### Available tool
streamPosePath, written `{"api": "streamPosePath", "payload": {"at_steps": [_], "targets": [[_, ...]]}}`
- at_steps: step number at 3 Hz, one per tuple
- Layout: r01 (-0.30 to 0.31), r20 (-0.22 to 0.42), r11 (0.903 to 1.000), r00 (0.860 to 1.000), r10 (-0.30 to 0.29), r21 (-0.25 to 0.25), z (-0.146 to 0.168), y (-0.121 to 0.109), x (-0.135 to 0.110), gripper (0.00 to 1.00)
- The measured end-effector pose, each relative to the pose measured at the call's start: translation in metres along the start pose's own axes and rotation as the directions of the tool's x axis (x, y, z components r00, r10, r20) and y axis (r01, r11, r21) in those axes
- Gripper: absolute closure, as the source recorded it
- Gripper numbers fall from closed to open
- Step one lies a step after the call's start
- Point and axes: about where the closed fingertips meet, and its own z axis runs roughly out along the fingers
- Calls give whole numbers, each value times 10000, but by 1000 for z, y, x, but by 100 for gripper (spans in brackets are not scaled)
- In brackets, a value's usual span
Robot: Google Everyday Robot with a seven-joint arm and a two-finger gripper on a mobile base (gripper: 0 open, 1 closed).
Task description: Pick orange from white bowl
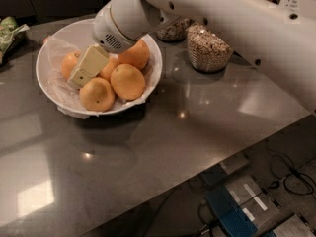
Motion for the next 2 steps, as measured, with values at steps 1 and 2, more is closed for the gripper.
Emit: {"api": "streamPosePath", "payload": {"at_steps": [1, 2], "targets": [[0, 0, 10000, 10000, 0, 0, 0, 0, 0, 19], [-2, 0, 10000, 10000, 2, -5, 0, 0, 0, 23]]}}
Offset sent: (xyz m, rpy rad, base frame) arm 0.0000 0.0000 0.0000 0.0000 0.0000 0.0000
